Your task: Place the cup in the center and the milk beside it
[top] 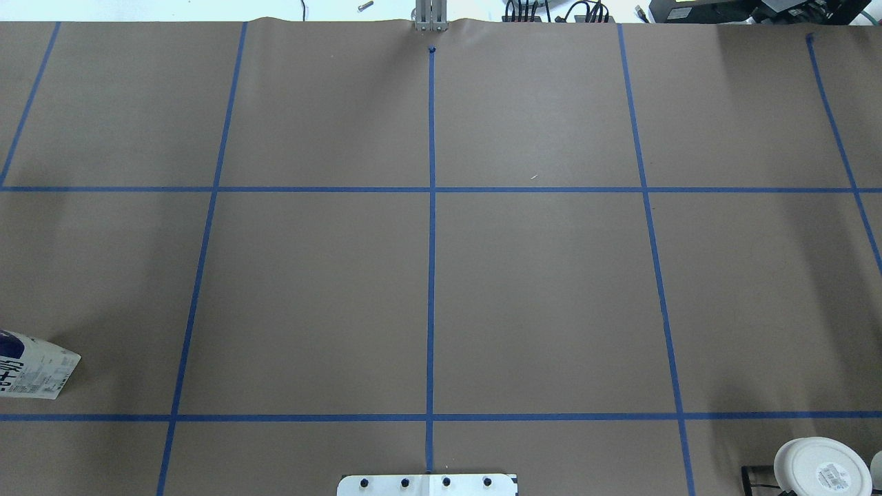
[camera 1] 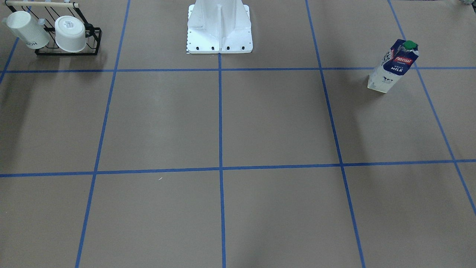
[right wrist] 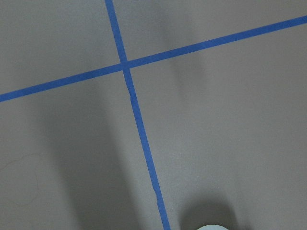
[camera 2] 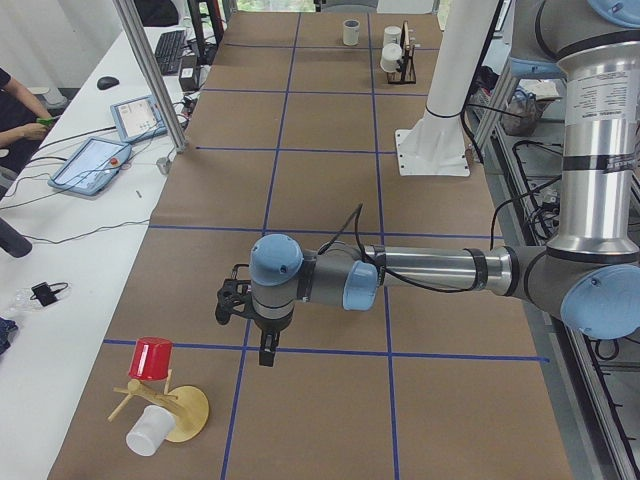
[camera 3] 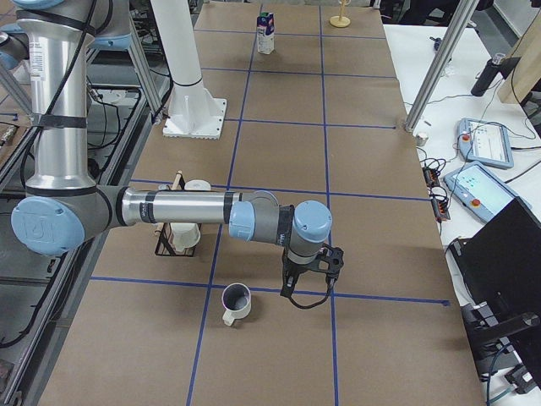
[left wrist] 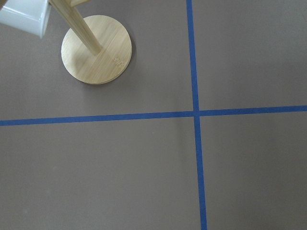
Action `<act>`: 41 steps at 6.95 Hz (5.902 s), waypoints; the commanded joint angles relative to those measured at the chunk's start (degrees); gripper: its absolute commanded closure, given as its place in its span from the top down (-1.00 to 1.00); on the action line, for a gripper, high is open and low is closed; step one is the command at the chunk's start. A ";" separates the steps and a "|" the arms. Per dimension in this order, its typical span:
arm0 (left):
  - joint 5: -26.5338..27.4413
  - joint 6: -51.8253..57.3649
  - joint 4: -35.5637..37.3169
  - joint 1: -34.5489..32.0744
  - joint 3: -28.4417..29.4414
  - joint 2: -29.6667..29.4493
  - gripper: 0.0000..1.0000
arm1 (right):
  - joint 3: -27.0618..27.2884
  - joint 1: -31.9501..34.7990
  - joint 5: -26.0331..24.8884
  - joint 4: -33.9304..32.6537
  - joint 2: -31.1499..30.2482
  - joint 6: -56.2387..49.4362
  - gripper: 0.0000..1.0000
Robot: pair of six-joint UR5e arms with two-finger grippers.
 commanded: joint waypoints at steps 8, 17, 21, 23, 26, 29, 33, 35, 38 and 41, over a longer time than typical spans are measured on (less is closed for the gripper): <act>-0.05 -0.10 -0.09 0.00 -0.32 -0.08 0.97 | 1.65 0.02 0.17 0.17 -0.06 -0.09 1.00; -0.49 -0.10 -0.44 0.00 -1.11 -0.33 0.97 | 2.18 -0.15 0.69 -0.09 2.22 0.70 1.00; -0.66 -2.04 -0.96 1.41 -0.49 -0.96 0.97 | -1.94 -0.15 -1.06 11.47 -6.43 -6.90 1.00; -0.66 -2.21 -1.93 1.41 -0.41 -0.69 0.97 | -2.21 -0.15 -0.18 12.21 -10.33 -16.12 1.00; -0.75 -2.21 -1.93 1.41 -0.50 -0.69 0.97 | -4.40 -0.15 -0.01 12.12 -13.41 -26.25 1.00; -2.07 -2.21 -2.02 1.41 -0.50 -1.04 0.97 | -7.73 -0.24 0.43 12.21 -13.50 -28.04 1.00; -2.51 -2.21 -2.11 1.41 -0.50 -1.22 0.97 | -9.33 -0.50 5.16 12.38 -13.15 -27.86 -0.88; -2.51 -2.21 -2.11 1.41 -0.67 -1.31 0.97 | -8.90 -0.50 9.12 12.38 -12.54 -28.04 -1.00; -2.51 -2.21 -1.93 1.41 -1.02 -1.22 0.96 | -4.94 -0.50 10.01 10.38 -6.60 -26.64 -1.00; -2.94 -2.21 -1.76 1.41 -0.93 -1.31 0.96 | -4.06 -2.77 9.31 -13.37 21.55 -22.17 -1.00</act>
